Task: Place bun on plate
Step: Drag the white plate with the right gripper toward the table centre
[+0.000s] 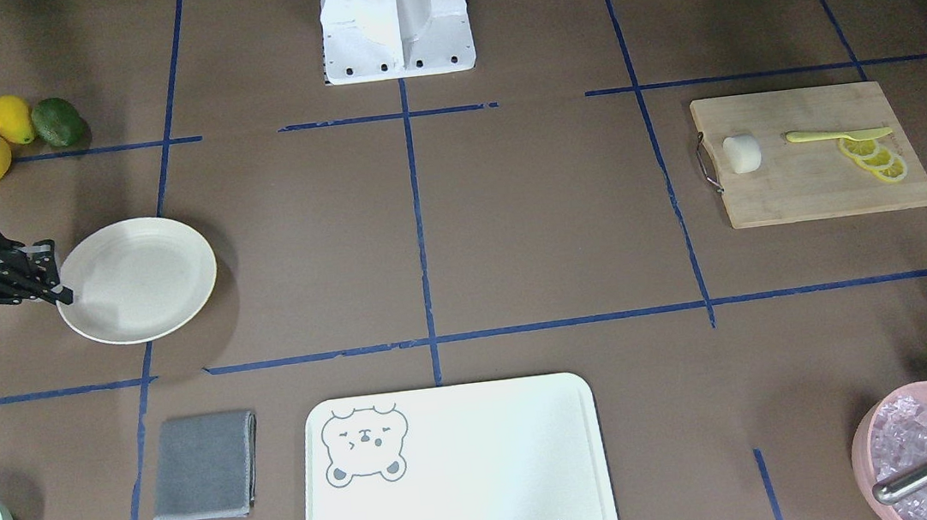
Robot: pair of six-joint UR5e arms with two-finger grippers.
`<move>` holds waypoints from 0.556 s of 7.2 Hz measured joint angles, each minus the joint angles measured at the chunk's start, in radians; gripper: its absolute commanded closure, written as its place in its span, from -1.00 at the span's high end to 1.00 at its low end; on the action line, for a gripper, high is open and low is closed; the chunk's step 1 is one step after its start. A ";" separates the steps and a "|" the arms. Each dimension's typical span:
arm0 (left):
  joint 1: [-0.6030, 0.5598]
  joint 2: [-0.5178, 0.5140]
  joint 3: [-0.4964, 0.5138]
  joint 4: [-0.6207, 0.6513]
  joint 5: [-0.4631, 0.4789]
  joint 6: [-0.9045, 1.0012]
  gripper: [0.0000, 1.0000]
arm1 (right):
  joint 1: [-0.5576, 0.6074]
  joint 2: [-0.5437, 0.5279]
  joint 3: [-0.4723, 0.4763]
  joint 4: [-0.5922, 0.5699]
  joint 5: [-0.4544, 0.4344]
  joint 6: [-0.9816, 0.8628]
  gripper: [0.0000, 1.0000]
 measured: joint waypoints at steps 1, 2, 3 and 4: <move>0.001 -0.001 0.000 0.000 0.000 -0.001 1.00 | -0.049 0.073 -0.005 -0.006 -0.004 0.102 -0.95; 0.001 -0.001 0.000 0.000 0.000 -0.001 1.00 | -0.111 0.148 -0.016 -0.011 -0.019 0.232 -0.95; 0.002 -0.001 0.001 -0.001 0.000 -0.001 1.00 | -0.174 0.232 -0.040 -0.023 -0.055 0.356 -0.94; 0.004 -0.001 0.001 -0.001 0.000 0.000 1.00 | -0.234 0.325 -0.067 -0.059 -0.108 0.470 -0.94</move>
